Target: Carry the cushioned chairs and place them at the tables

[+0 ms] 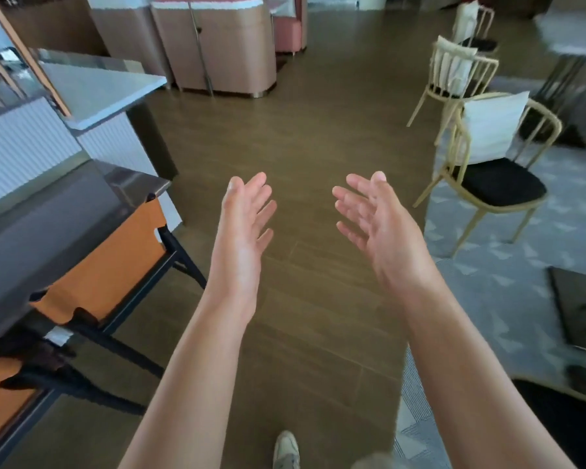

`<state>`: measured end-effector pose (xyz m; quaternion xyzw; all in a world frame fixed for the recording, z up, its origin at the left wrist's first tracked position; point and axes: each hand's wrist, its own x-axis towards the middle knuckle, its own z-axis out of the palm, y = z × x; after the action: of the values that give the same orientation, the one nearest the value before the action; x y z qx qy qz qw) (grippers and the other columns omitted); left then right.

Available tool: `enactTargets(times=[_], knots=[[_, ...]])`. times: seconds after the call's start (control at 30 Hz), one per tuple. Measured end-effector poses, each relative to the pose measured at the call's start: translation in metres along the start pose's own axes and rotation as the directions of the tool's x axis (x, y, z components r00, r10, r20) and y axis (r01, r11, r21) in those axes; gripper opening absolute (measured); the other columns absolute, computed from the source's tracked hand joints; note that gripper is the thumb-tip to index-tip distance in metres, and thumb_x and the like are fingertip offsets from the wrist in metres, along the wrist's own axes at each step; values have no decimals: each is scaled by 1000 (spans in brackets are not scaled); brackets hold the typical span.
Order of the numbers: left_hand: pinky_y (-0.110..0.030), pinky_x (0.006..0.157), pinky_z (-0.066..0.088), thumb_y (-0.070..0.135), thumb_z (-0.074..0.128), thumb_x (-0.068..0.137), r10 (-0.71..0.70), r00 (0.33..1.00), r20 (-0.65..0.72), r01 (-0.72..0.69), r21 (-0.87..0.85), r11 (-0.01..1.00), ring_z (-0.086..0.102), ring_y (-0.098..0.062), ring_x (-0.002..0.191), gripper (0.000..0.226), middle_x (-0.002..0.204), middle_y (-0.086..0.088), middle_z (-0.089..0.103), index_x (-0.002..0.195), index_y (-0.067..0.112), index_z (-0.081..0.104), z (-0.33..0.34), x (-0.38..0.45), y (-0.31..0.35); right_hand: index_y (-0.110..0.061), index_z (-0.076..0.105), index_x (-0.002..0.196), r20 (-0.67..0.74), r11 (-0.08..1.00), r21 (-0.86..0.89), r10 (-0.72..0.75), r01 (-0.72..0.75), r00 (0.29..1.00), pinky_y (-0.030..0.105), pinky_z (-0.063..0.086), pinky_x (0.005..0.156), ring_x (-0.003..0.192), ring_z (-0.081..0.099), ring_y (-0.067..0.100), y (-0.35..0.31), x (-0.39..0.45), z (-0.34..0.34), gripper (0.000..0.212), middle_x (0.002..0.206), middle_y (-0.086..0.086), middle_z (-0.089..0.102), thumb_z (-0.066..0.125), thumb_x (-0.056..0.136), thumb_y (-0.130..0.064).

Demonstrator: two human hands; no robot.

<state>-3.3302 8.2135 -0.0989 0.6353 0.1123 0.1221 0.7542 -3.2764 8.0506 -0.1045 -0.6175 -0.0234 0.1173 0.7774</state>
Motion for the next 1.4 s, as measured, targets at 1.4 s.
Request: enactTargets(times=[1.4], knots=[[-43, 121, 30, 72, 30, 87, -107, 814, 571, 103, 38, 994, 52, 0, 133, 76, 151, 13, 51, 150, 34, 47, 355, 516, -54, -29, 58, 136, -508, 992, -7, -113, 127, 854, 34, 45, 109, 120, 60, 1, -106, 460, -248, 66, 127, -13, 68, 42, 84, -66]])
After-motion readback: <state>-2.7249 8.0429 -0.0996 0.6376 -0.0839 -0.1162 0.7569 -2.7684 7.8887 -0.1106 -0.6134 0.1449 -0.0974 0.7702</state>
